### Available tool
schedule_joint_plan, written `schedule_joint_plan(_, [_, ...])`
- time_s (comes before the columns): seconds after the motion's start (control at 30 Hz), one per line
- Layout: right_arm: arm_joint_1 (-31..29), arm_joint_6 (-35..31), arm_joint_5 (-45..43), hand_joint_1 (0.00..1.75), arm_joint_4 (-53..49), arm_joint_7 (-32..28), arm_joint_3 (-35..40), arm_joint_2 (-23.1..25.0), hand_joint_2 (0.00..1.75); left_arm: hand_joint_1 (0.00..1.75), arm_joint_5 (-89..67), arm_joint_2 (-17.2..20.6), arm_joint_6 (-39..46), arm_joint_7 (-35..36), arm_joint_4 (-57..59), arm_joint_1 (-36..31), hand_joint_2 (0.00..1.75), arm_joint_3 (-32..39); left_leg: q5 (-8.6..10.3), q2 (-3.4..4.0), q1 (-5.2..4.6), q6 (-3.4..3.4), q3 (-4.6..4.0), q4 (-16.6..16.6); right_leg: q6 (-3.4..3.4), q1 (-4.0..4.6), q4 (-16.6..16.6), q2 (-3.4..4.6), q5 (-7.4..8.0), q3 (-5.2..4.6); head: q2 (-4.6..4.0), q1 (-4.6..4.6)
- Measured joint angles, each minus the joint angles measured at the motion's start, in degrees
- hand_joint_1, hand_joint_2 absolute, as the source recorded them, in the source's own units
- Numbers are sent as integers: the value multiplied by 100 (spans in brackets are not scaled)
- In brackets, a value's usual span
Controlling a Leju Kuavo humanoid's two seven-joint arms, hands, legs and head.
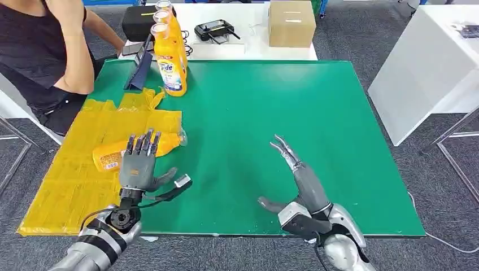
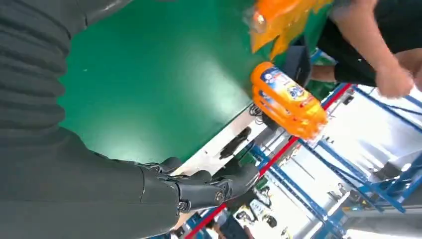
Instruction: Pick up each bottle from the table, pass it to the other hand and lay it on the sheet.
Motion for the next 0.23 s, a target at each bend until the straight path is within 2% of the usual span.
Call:
schedule_joint_plan(0.07, [120,-74,85,0,-26,-72,0,4,0,0,320,-173,2,-835,-725,194,0,343,0,0,-1,0,-4,0,0,0,-1,-1,0,-1,0,9])
schedule_joint_plan(0.13, [267,-206,304,0,-72,-184,-15,70,0,0,1435,-464,-95,-2335,-1169,386,0,788,-3,4,-3,4,-5,0,0,-4,-2,0,0,0,0,7])
schedule_joint_plan(0.17, [361,-247,369,0,-101,-297,-37,156,0,0,2412,-666,-392,-3133,-1387,478,0,1076,-3,14,-3,4,-4,0,0,-4,-2,5,0,-1,0,13])
schedule_joint_plan(0.23, [507,-317,406,0,-142,-674,-72,357,0,0,4240,-883,-1547,-4027,-1903,629,0,1491,-5,27,-3,5,-6,0,0,-5,-3,15,0,-1,0,9])
